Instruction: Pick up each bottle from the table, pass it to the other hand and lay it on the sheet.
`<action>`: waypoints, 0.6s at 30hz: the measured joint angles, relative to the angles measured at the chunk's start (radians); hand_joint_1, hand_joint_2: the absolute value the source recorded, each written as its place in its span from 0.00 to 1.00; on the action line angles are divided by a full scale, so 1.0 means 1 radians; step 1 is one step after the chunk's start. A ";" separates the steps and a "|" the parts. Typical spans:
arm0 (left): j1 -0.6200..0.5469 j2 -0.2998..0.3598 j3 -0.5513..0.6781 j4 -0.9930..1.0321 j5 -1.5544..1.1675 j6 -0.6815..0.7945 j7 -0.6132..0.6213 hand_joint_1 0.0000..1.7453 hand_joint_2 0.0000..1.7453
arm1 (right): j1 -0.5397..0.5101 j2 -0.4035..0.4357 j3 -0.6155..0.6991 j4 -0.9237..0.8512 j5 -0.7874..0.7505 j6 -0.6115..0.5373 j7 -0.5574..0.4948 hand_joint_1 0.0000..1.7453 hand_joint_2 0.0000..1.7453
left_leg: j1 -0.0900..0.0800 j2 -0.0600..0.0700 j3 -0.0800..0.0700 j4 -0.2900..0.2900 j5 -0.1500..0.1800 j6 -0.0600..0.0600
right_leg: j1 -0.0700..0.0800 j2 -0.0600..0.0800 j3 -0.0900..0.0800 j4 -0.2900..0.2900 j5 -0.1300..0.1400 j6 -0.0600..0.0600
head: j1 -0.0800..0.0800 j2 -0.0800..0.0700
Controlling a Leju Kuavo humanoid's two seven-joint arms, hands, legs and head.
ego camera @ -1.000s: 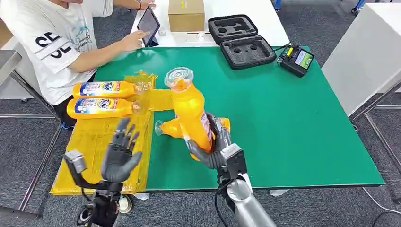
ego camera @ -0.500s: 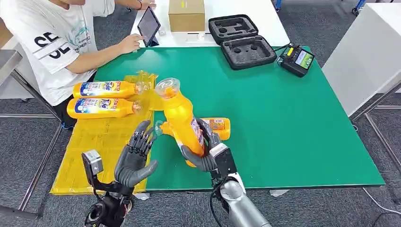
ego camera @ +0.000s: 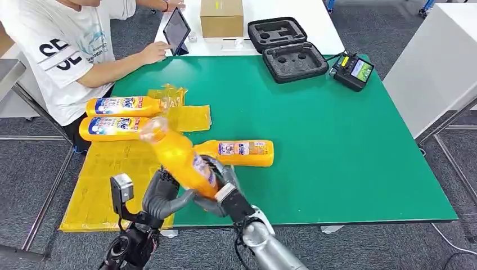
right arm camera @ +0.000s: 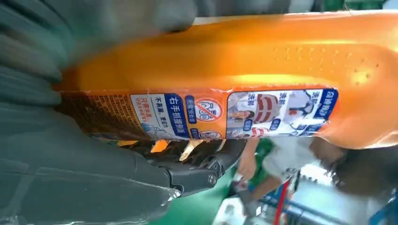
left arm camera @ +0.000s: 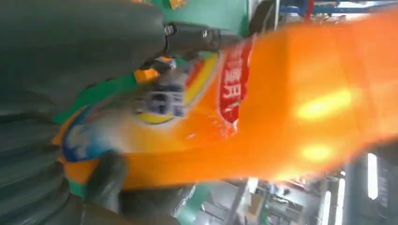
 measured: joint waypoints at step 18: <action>-0.025 0.025 0.018 0.122 0.120 0.054 -0.001 0.00 1.00 | -0.140 0.046 0.162 0.238 0.105 -0.050 0.015 1.00 1.00 | 0.000 0.001 0.000 0.000 0.000 0.000 | 0.000 0.000 -0.001 0.000 0.000 0.000 | -0.001 0.000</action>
